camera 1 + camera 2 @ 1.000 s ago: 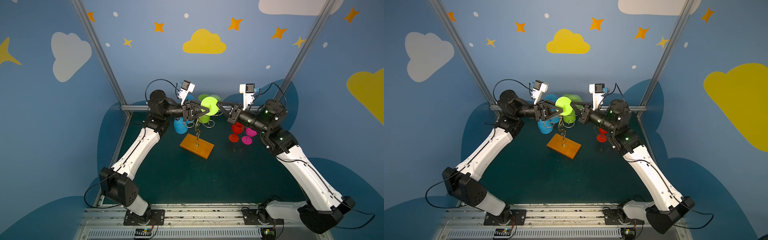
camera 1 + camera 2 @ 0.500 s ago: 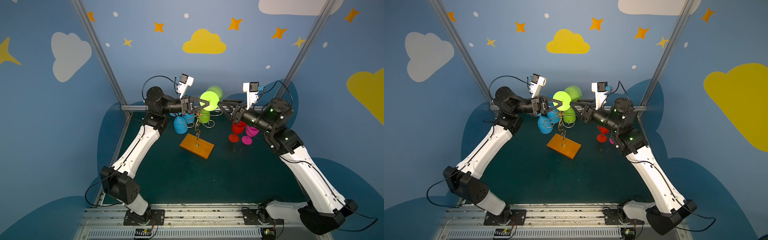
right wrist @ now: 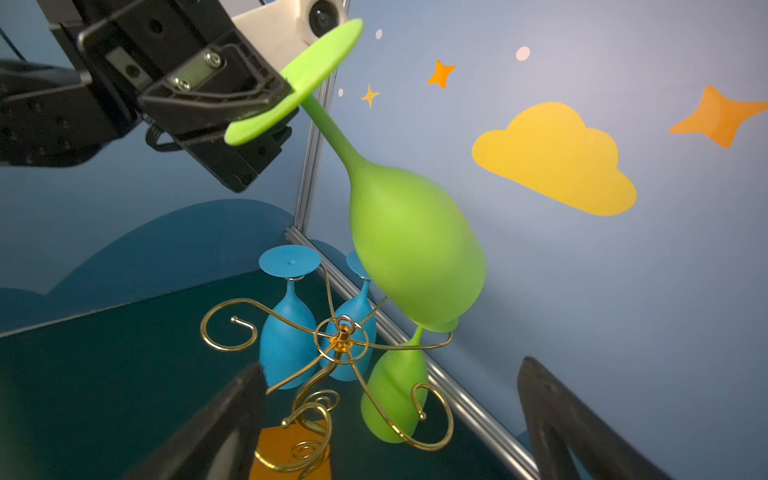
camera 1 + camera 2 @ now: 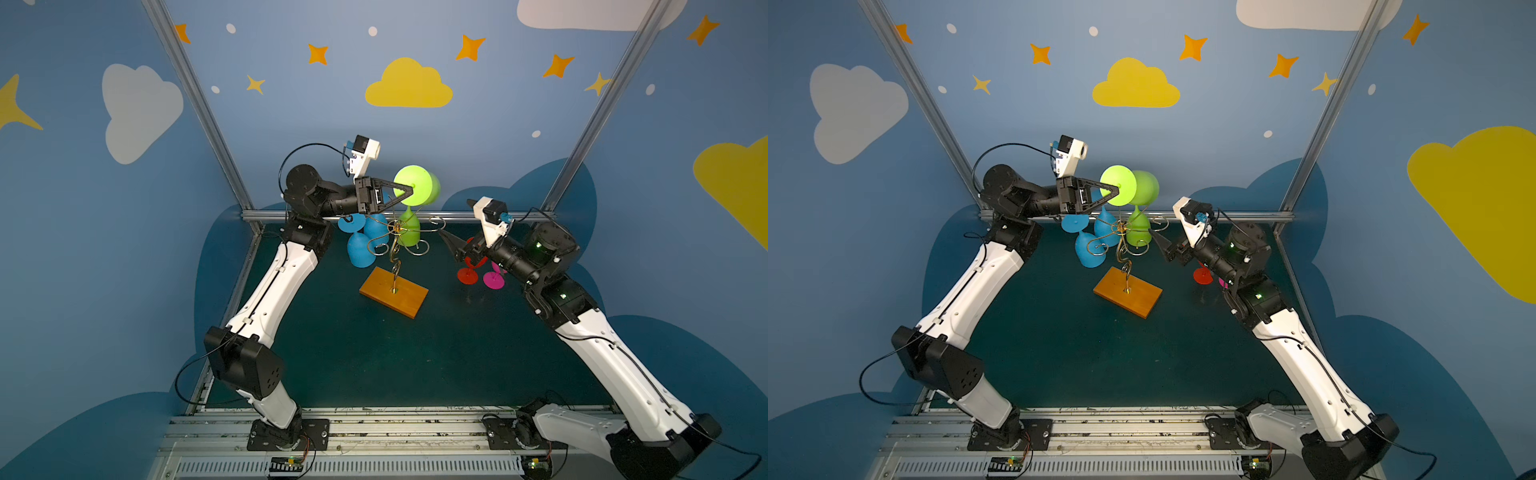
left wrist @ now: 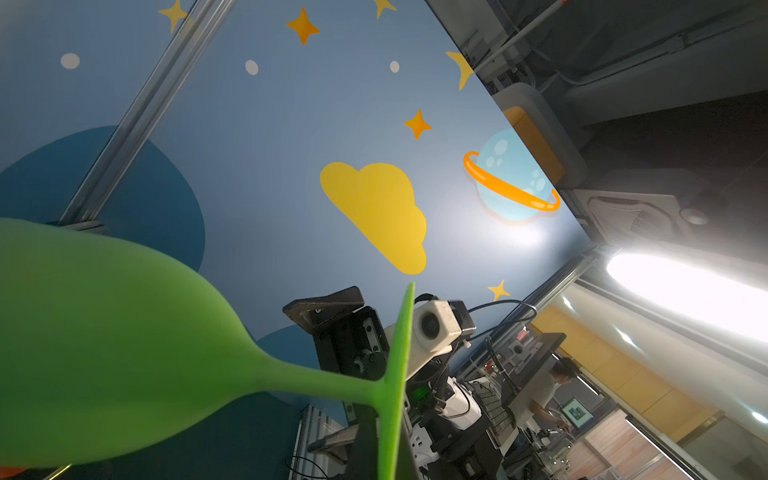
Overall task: Take the wine glass off the wine glass rack
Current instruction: 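Close the left gripper on the glass foot while the right gripper opens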
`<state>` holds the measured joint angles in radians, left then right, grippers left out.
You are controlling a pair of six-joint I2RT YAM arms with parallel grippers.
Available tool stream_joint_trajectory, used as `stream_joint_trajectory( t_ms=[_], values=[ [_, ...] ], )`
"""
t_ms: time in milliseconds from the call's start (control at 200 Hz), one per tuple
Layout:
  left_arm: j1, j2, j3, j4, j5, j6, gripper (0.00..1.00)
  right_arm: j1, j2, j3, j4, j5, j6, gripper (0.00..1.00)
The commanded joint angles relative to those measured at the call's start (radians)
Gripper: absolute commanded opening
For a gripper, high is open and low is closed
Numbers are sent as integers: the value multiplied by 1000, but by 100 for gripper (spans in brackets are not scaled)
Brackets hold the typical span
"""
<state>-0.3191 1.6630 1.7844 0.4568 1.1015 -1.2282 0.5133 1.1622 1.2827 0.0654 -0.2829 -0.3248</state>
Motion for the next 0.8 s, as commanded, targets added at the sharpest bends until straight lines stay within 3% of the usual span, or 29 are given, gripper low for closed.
stream_joint_trajectory(
  t_ms=[0, 150, 791],
  values=[
    [1, 8, 26, 31, 5, -47, 3, -11, 31, 26, 102, -87, -200, 94],
    [0, 17, 24, 67, 9, -101, 3, -35, 114, 95, 106, -186, -209, 94],
    [-1, 17, 6, 119, 9, -160, 3, -51, 369, 327, 63, -301, -186, 94]
  ],
)
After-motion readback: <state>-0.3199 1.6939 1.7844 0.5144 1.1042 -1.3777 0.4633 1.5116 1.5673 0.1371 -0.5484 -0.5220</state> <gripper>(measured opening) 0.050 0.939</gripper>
